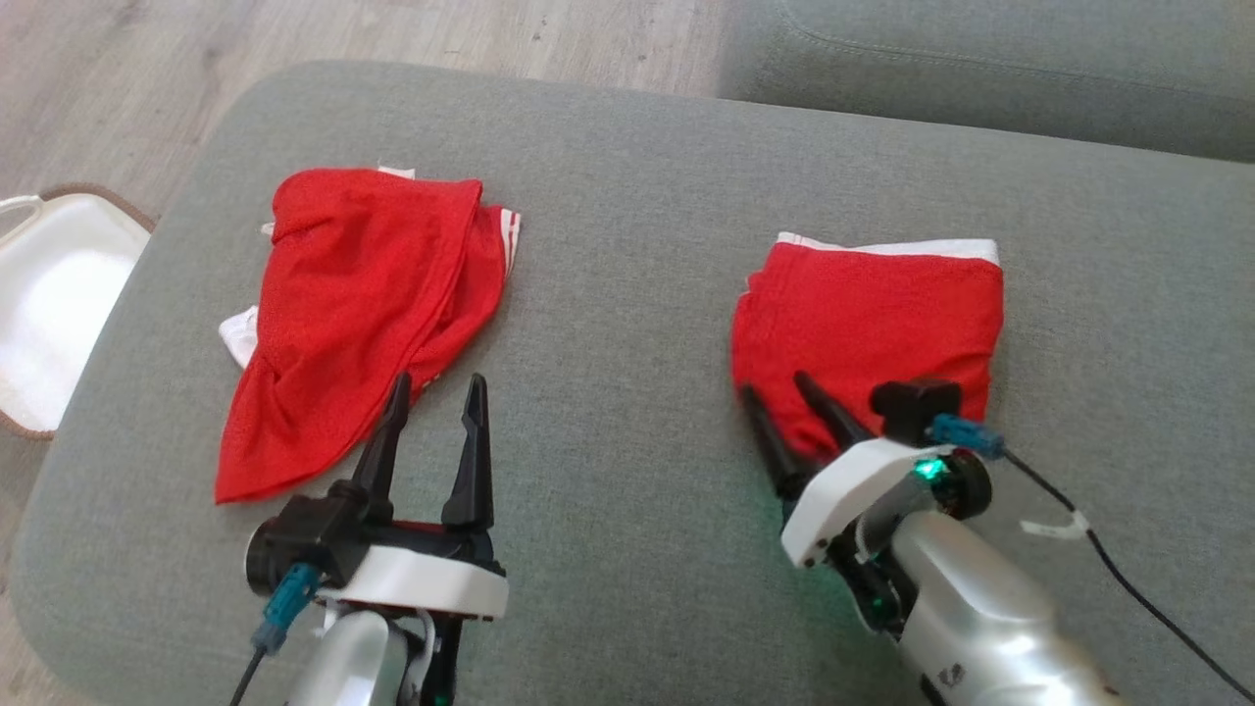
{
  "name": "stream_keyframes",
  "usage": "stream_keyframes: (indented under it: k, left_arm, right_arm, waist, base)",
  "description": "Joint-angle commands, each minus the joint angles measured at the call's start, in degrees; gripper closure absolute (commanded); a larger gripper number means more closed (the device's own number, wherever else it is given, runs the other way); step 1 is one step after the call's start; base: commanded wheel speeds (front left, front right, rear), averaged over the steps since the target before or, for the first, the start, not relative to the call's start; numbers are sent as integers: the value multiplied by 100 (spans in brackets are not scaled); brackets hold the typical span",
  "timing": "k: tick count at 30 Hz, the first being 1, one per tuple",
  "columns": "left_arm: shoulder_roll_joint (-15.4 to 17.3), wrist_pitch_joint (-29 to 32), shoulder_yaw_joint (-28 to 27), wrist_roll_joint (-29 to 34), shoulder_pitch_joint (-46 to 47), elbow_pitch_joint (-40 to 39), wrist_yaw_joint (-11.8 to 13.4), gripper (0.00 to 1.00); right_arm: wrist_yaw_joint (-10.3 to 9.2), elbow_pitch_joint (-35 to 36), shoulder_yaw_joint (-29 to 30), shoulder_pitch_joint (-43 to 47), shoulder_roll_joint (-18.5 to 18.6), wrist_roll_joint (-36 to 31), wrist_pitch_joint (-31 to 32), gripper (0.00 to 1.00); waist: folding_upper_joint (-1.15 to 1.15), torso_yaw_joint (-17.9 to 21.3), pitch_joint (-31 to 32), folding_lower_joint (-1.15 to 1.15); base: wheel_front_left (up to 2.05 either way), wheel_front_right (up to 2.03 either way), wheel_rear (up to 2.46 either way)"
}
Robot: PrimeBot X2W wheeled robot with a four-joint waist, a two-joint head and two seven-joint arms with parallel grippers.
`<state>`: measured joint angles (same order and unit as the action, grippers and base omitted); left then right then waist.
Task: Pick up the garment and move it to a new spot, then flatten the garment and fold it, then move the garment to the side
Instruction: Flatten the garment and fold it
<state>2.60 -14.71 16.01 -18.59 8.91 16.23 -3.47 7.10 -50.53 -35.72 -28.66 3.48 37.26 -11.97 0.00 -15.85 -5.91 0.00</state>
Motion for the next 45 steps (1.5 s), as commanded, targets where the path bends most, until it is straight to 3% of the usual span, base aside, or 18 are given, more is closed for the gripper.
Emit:
stream_keyframes:
  k: [1, 9, 13, 17, 19, 23, 27, 30, 33, 42, 43, 44, 45]
  left_arm:
    - [28, -29, -210, -12, 182, -165, 49, 0]
    - [28, -29, -284, -7, 169, -184, 55, 0]
    - [28, -29, -337, 15, 180, -237, 47, 0]
    - [28, -29, -425, 32, 208, -390, 44, 0]
    - [28, -29, -478, 44, 227, -502, 45, 0]
    - [28, -29, -581, 56, 261, -749, 19, 0]
    - [28, -29, -683, -20, 273, -935, -64, 0]
    - [28, -29, -729, 42, 246, -882, -108, 0]
    - [28, -29, -754, 86, 203, -828, -153, 0]
    - [28, -29, -775, 51, 171, -794, -199, 0]
    - [28, -29, -758, 46, 192, -799, -201, 0]
    - [28, -29, -736, 43, 215, -802, -202, 0]
    - [28, -29, -711, 41, 238, -806, -202, 0]
  right_arm:
    - [39, 120, -209, -156, -60, 31, 8, 0]
    - [39, 238, -852, -155, -60, 241, 285, 0]
    - [39, 347, -796, -288, -59, 281, 60, 0]
    - [39, 340, -235, -516, 121, -264, -260, 0]
    - [39, 494, 400, -552, 255, -705, -294, 0]
    - [39, 1496, 1923, -63, 300, -1940, -300, 0]
    - [39, 2687, 3190, 881, 15, -3020, -301, 0]
    - [39, 3153, 3465, 1278, -48, -3277, -302, 0]
    - [39, 3438, 3476, 1544, -56, -3117, -302, 0]
    - [39, 3645, 3401, 1698, -59, -3076, -302, 0]
    - [39, 3661, 3376, 1676, -59, -3095, -302, 5]
    - [39, 3686, 3351, 1643, -59, -3133, -302, 100]
    - [39, 3698, 3322, 1602, -59, -3181, -302, 100]
  waist:
    - [0, 43, 14, 0]
    - [0, 308, 59, 0]
    - [0, 547, 90, 0]
    - [0, 824, 103, 0]
    - [0, 961, 90, 0]
    - [0, 1213, 32, 0]
    - [0, 1456, -40, 0]
    - [0, 1570, -61, 0]
    - [0, 1637, -71, 0]
    - [0, 1602, -163, 0]
    - [0, 1566, -186, 0]
    - [0, 1525, -216, 0]
    - [0, 1480, -249, 0]
  base:
    - [0, 0, 0]
    - [0, 0, 0]
    - [0, 0, 0]
    - [0, 0, 0]
    - [0, 0, 0]
    - [0, 0, 0]
    - [0, 0, 0]
    - [0, 0, 0]
    - [0, 0, 0]
    - [0, 0, 0]
    - [0, 0, 0]
    - [0, 0, 0]
    - [0, 0, 0]
